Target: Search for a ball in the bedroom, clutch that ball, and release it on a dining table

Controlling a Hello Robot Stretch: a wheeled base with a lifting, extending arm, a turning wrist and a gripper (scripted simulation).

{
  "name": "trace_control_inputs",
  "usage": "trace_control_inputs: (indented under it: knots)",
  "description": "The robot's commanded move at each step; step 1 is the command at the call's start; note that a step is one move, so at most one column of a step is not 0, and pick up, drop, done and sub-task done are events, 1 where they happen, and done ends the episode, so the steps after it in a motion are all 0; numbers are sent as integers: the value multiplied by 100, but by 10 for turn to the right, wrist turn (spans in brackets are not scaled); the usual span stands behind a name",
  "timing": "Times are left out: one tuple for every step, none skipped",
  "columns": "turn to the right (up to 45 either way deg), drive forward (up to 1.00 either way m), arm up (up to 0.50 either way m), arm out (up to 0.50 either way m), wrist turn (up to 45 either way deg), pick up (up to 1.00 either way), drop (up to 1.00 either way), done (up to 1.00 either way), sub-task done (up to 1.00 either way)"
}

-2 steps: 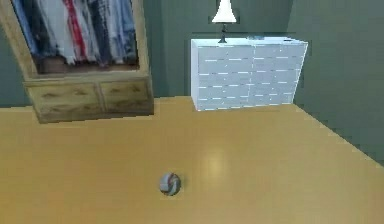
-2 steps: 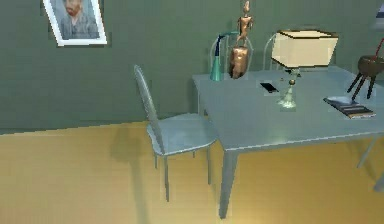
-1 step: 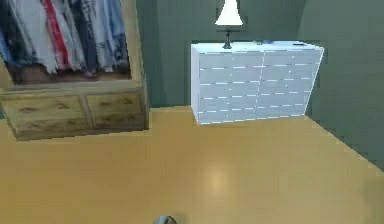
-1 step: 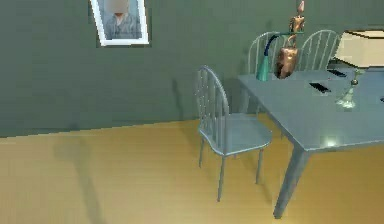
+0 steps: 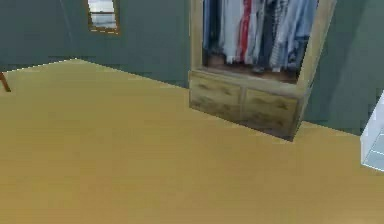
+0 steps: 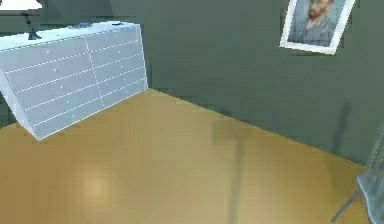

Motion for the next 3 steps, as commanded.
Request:
trace_control_inputs:
  knots:
    - [-450, 0, 0, 0, 0, 0, 0, 0, 0]
    - [-90, 0, 0, 0, 0, 0, 0, 0, 0]
    - [0, 0, 18, 0, 0, 0, 0, 0, 0]
